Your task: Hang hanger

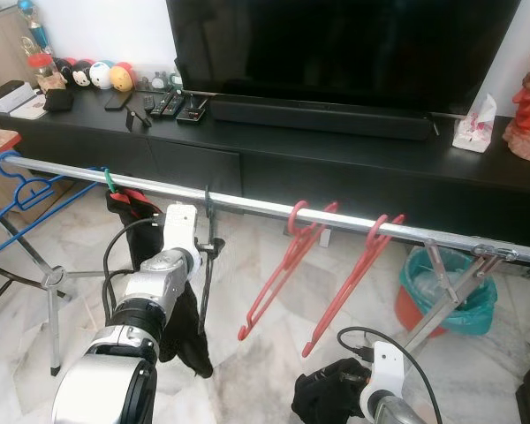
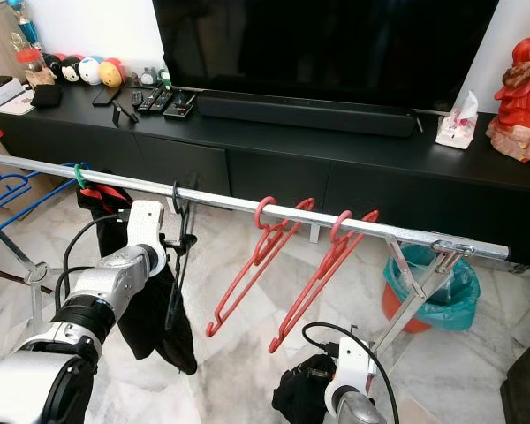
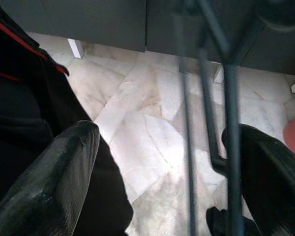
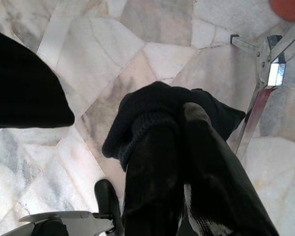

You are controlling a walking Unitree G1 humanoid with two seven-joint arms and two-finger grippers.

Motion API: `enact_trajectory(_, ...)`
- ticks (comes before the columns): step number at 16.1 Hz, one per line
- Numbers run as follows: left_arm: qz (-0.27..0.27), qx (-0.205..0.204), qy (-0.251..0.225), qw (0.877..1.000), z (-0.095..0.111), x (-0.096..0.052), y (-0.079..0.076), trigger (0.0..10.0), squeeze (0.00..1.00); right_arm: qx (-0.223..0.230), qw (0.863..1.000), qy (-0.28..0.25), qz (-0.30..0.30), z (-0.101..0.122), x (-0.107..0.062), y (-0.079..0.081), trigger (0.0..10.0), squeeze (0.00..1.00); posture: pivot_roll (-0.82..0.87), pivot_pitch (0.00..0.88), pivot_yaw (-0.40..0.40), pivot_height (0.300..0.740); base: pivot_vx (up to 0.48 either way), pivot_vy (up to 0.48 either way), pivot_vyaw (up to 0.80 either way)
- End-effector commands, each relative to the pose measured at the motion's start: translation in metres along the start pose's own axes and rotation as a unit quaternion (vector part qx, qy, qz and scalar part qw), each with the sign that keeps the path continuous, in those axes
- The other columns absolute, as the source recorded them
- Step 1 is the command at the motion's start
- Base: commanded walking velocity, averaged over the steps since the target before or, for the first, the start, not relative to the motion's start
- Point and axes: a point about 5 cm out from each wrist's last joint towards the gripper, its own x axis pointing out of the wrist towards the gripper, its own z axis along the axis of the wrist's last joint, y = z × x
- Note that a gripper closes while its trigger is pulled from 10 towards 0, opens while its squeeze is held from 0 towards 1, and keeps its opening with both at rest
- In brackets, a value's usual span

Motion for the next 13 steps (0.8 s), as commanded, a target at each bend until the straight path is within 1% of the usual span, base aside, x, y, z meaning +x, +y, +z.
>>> enact_trajectory(1, 0.008, 0.003, -0.011, 1.0, 0.0072, 0.0006, 0.0049, 9.7, 0.0, 0.003, 1.0, -0.004, 0.003, 0.0038, 0.0011, 0.0016, 10.0, 0.0, -0.08, 0.0, 0.046, 0.719, 0.0, 0.0, 0.0)
enact_trajectory(2, 0.008, 0.002, -0.012, 1.0, 0.0071, 0.0006, 0.0052, 9.7, 0.0, 0.003, 1.0, -0.004, 0.003, 0.0038, 0.0011, 0.0016, 10.0, 0.0, -0.08, 0.0, 0.046, 0.719, 0.0, 0.0, 0.0)
enact_trajectory(3, 0.01, 0.001, -0.011, 1.0, 0.006, 0.0006, 0.006, 0.0, 0.0, 0.003, 1.0, -0.004, 0.003, 0.0037, 0.0011, 0.0014, 10.0, 0.0, -0.09, 0.0, 0.044, 0.719, 0.0, 0.0, 0.0)
enact_trajectory(7, 0.007, -0.005, -0.016, 1.0, 0.0047, 0.0009, 0.0067, 0.0, 0.0, 0.002, 1.0, -0.004, 0.003, 0.0039, 0.0011, 0.0011, 10.0, 0.0, -0.09, 0.0, 0.043, 0.719, 0.0, 0.0, 0.0)
enact_trajectory(8, -0.006, -0.008, -0.026, 1.0, 0.0061, 0.001, 0.0049, 0.0, 0.0, 0.001, 1.0, -0.004, 0.004, 0.0041, 0.0011, 0.0011, 10.0, 0.0, -0.09, 0.0, 0.041, 0.719, 0.0, 0.0, 0.0)
enact_trajectory(13, -0.03, -0.006, -0.034, 0.999, 0.006, 0.0017, 0.0009, 0.0, 0.0, 0.0, 1.0, -0.006, 0.006, 0.005, 0.0013, 0.0017, 10.0, 0.0, -0.09, 0.0, 0.04, 0.719, 0.0, 0.0, 0.0)
